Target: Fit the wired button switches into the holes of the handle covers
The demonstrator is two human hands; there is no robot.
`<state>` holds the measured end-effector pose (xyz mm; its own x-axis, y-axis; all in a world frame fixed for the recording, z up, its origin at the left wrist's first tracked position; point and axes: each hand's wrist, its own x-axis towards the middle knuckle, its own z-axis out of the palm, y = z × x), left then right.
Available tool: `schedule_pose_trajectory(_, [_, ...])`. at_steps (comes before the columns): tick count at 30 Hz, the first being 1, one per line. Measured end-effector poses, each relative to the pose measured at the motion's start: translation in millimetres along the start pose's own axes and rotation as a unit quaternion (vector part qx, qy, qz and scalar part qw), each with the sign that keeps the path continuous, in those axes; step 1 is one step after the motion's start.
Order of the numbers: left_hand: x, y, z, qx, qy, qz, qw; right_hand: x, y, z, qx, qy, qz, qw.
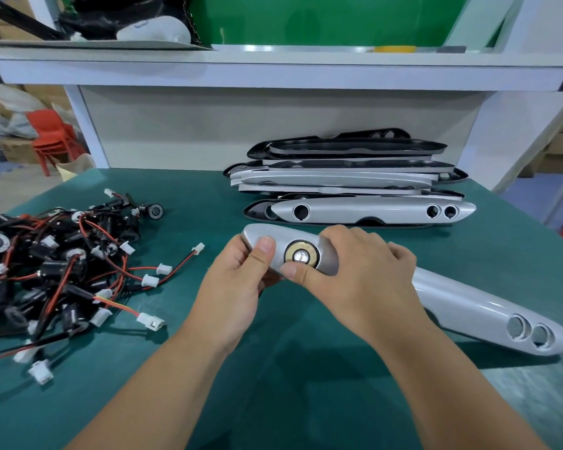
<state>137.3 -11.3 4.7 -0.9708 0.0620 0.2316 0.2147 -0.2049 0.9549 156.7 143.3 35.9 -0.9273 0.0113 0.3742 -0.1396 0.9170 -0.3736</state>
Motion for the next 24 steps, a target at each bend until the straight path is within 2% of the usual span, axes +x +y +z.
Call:
schedule_pose_trajectory(10, [-3.1,-4.0,5.3,0.006,-0.040,-0.020,0.999,4.8,7.8,2.0,0.050,0.024,0.042,0.998])
schedule_pose_trajectory(15, [-1.0,-4.5,2.4,0.076,-0.035,-0.007,0.996,1.6,6.6,3.6,0.055,0.048,0.026,0.997])
schedule_pose_trajectory(24, [4.2,-12.9,5.7,0.087,0.006,-0.017,0.996,1.7,21.0,2.0,0.018,-0.067,-0.029,0.997])
